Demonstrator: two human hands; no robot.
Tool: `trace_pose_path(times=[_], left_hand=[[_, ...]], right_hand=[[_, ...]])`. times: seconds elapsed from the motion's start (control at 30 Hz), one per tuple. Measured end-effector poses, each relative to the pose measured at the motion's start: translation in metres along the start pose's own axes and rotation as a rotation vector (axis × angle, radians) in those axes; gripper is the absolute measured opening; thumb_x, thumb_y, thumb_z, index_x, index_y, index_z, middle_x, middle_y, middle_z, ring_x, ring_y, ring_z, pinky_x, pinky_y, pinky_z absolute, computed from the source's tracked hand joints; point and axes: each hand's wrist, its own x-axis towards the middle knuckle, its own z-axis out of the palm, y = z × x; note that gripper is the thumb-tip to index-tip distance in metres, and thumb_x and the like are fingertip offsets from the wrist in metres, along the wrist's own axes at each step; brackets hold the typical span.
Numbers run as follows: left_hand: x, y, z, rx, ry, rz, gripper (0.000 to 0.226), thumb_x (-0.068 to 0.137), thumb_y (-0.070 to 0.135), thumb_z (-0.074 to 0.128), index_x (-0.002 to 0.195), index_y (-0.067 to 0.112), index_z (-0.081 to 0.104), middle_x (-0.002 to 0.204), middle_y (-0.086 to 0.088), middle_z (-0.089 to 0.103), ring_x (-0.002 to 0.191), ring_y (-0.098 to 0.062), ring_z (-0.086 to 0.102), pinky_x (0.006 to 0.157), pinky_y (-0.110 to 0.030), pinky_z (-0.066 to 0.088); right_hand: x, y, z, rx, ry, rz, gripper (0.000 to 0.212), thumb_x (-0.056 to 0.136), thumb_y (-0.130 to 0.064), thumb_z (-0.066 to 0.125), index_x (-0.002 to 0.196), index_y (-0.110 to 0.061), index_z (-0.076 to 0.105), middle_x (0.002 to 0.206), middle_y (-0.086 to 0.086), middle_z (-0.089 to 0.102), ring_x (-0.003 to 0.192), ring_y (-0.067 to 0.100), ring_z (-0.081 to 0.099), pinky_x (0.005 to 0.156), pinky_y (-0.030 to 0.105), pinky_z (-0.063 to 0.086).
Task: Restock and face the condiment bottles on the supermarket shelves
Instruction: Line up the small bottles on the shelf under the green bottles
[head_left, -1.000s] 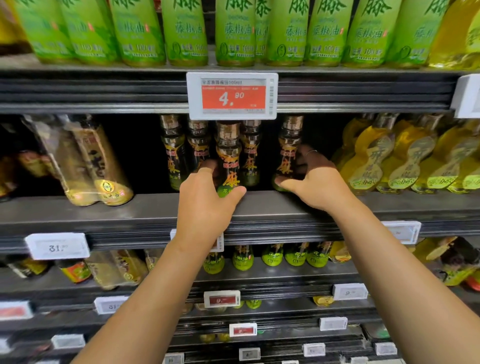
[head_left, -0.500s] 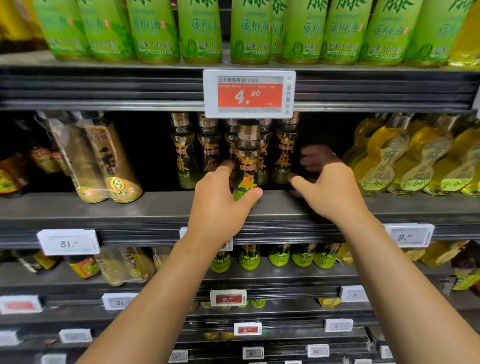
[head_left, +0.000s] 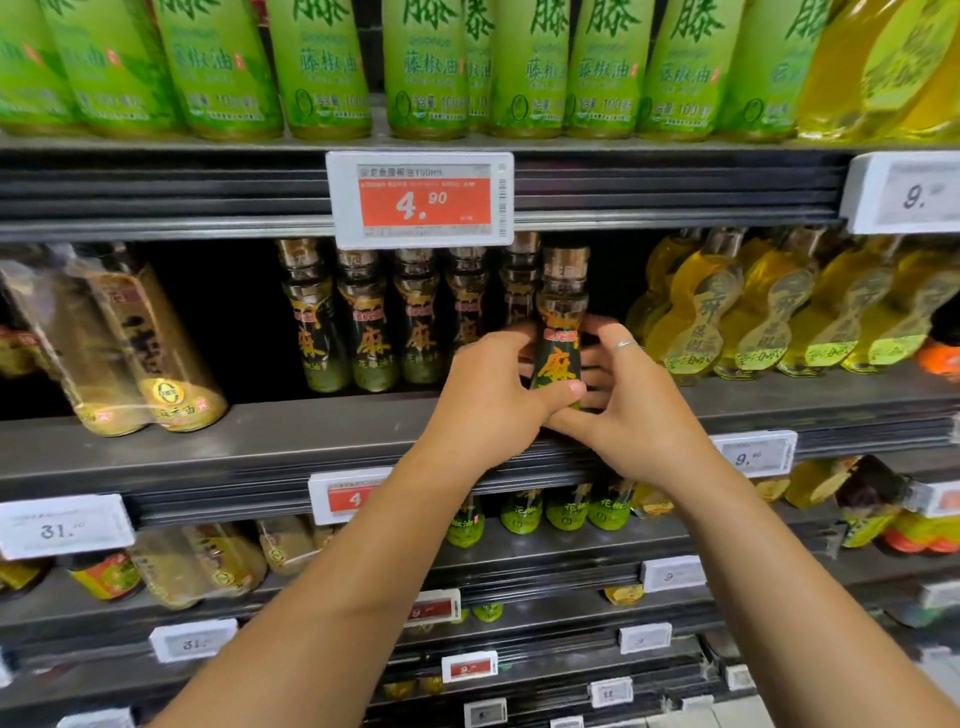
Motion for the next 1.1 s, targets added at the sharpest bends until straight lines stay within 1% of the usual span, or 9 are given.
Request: trace_pose_path(times=[0.2,0.3,0.37,0.47,0.63,0.73,0.83,0.97,1.1], left_hand=[[0.009,-0.003,0.003,0.11,0.055,-0.034,0.058,0.082,0.051,0.079,0.127,0.018,0.064,0.11,-0.001,0.069,0.093,-0.01,0.069,0.087,-0.036,0.058],[-0.003,-0.018,-0.013,0.183,0.132,0.02,0.054,0.084,0.051,0.076,0.128,0.02,0.065,0.11,0.007,0.067,0.099,-0.006,0.064,0.09,-0.031,0.057],[-0.013,-0.029,-0.025,0.213,0.167,0.042,0.046,0.087,0.045,0.076,0.125,0.021,0.069,0.109,0.015,0.066,0.097,0.002,0.062,0.093,-0.021,0.054],[-0.026,-0.041,-0.044,0.244,0.234,0.019,0.03,0.086,0.039,0.077,0.113,0.025,0.073,0.094,0.024,0.064,0.09,0.013,0.059,0.075,0.0,0.043],[-0.038,-0.052,-0.076,0.253,0.434,-0.103,0.019,0.081,0.038,0.081,0.085,0.028,0.066,0.074,0.014,0.062,0.069,-0.002,0.059,0.06,-0.006,0.04],[-0.039,-0.061,-0.09,0.345,0.575,-0.229,0.042,0.079,0.046,0.081,0.082,0.014,0.055,0.075,0.001,0.056,0.075,-0.02,0.056,0.063,-0.027,0.039],[-0.037,-0.068,-0.095,0.388,0.598,-0.316,0.061,0.075,0.051,0.082,0.104,0.005,0.053,0.1,-0.014,0.054,0.101,-0.033,0.052,0.076,-0.039,0.046],[-0.034,-0.073,-0.096,0.367,0.542,-0.367,0.103,0.068,0.055,0.087,0.145,0.011,0.034,0.135,-0.021,0.042,0.127,-0.033,0.035,0.104,-0.042,0.041],[-0.024,-0.076,-0.1,0.287,0.473,-0.418,0.132,0.063,0.054,0.091,0.16,0.021,0.008,0.149,-0.023,0.039,0.133,-0.035,0.04,0.103,-0.044,0.043]], right_hand=[[0.013,0.01,-0.004,-0.128,0.119,0.138,0.058,0.073,-0.033,0.092,0.112,-0.021,0.051,0.096,-0.008,0.068,0.081,0.005,0.071,0.07,0.032,0.062],[0.022,0.011,-0.004,-0.222,0.18,0.201,0.052,0.072,-0.04,0.092,0.101,-0.029,0.049,0.088,-0.008,0.066,0.077,0.012,0.07,0.059,0.027,0.054],[0.025,0.012,-0.003,-0.265,0.211,0.199,0.059,0.073,-0.037,0.091,0.112,-0.035,0.046,0.083,-0.01,0.063,0.074,0.017,0.065,0.056,0.025,0.043],[0.031,0.014,-0.001,-0.318,0.204,0.205,0.08,0.077,-0.036,0.089,0.141,-0.028,0.041,0.086,-0.003,0.061,0.082,0.028,0.06,0.065,0.029,0.041],[0.044,0.017,0.003,-0.398,0.197,0.261,0.098,0.081,-0.035,0.086,0.157,-0.027,0.024,0.112,0.013,0.066,0.088,0.032,0.059,0.07,0.033,0.047],[0.053,0.021,0.005,-0.403,0.186,0.311,0.101,0.085,-0.032,0.082,0.161,-0.028,0.016,0.134,0.017,0.06,0.11,0.038,0.062,0.081,0.033,0.047],[0.063,0.022,0.009,-0.406,0.172,0.349,0.098,0.088,-0.03,0.079,0.161,-0.028,0.015,0.146,0.016,0.052,0.124,0.04,0.056,0.085,0.033,0.043],[0.072,0.023,0.014,-0.372,0.158,0.377,0.094,0.087,-0.028,0.078,0.158,-0.03,0.017,0.145,0.016,0.054,0.128,0.039,0.054,0.103,0.043,0.049],[0.071,0.026,0.016,-0.35,0.169,0.367,0.093,0.087,-0.027,0.079,0.157,-0.03,0.018,0.143,0.014,0.057,0.127,0.038,0.056,0.102,0.044,0.05]])
